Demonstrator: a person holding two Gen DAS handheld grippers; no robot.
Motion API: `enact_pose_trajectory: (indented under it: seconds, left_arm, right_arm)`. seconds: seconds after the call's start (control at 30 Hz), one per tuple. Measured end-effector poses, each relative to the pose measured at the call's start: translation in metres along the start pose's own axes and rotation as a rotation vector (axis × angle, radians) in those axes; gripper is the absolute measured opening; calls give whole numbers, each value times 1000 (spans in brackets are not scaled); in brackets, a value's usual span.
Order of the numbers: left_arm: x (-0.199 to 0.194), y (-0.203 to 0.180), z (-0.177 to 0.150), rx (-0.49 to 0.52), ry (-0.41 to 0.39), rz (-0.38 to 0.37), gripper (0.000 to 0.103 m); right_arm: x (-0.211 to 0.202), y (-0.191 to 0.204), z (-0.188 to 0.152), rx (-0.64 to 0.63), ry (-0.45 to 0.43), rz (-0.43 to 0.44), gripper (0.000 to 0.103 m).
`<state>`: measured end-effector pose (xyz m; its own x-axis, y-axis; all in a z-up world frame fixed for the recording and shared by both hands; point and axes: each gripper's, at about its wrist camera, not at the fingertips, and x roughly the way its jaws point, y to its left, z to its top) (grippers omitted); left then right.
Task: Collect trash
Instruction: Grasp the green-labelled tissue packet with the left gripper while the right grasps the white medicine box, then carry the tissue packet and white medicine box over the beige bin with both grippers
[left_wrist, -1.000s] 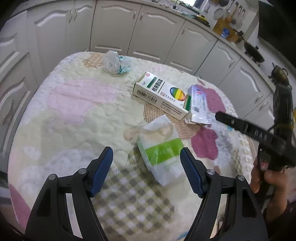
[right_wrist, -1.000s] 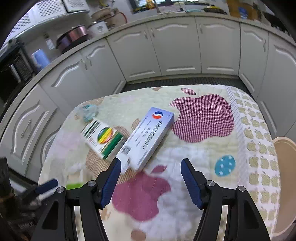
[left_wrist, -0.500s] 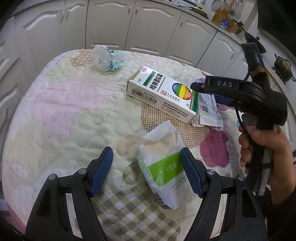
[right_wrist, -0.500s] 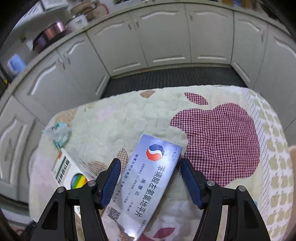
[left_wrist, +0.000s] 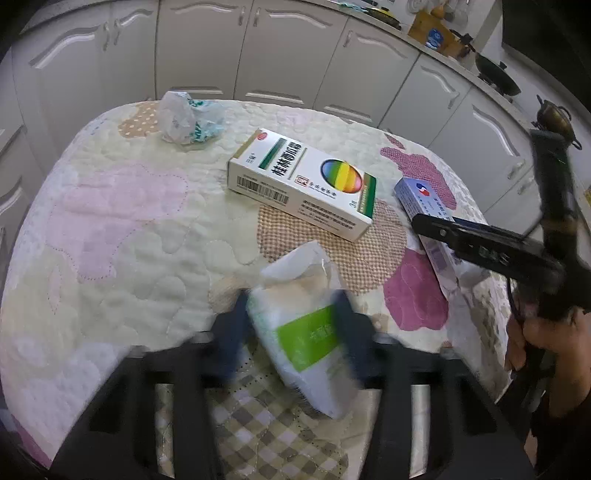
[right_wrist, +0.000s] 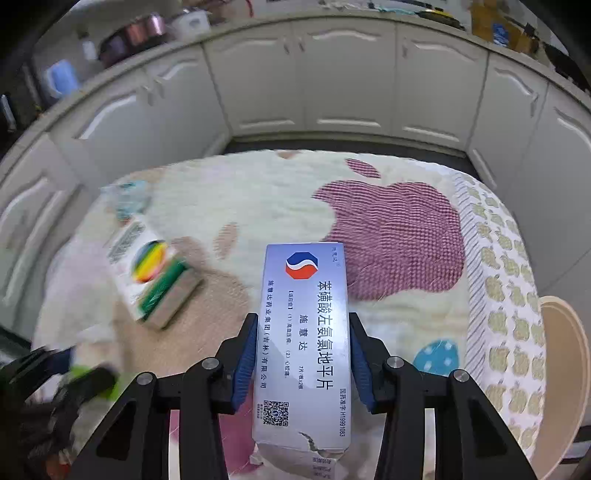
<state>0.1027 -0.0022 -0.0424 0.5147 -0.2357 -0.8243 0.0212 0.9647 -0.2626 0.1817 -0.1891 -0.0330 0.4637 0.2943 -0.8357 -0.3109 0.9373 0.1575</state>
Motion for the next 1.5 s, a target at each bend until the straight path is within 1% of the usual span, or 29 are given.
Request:
enact_pose_trajectory:
  seconds: [0.03, 0.13, 0.27, 0.33, 0.6, 0.87, 1.0, 1.2, 1.5]
  left_arm:
    - [-1, 0, 0, -3, -2, -1, 27]
    - [-9, 2, 0, -14, -14, -15, 16]
    - [-24, -4, -3, -2, -43, -23, 12]
    - [-30, -9, -4, 7, -52, -26, 10]
    - [-52, -37, -1, 53, -101, -44, 9]
    - [-55, -75, 4, 111, -114, -60, 9]
    - [-53, -100, 8, 151, -118, -77, 9]
    - [-45, -137, 15, 207, -119, -98, 9]
    - [-27, -185, 26, 273, -111, -135, 9]
  right_arm:
    - [-7, 1, -4, -9, -11, 13, 44]
    - [-24, 0, -13, -18, -38, 38, 44]
    - [-48, -3, -25, -10, -71, 79, 44]
    - [-55, -3, -25, -12, -83, 86, 44]
    - [-81, -9, -31, -6, -130, 100, 44]
    - [-103, -31, -41, 26, -171, 70, 44]
    - [-114, -49, -46, 56, -184, 55, 44]
    - [-131, -77, -55, 94, -208, 9, 44]
    - [-146, -117, -68, 158, -220, -52, 44]
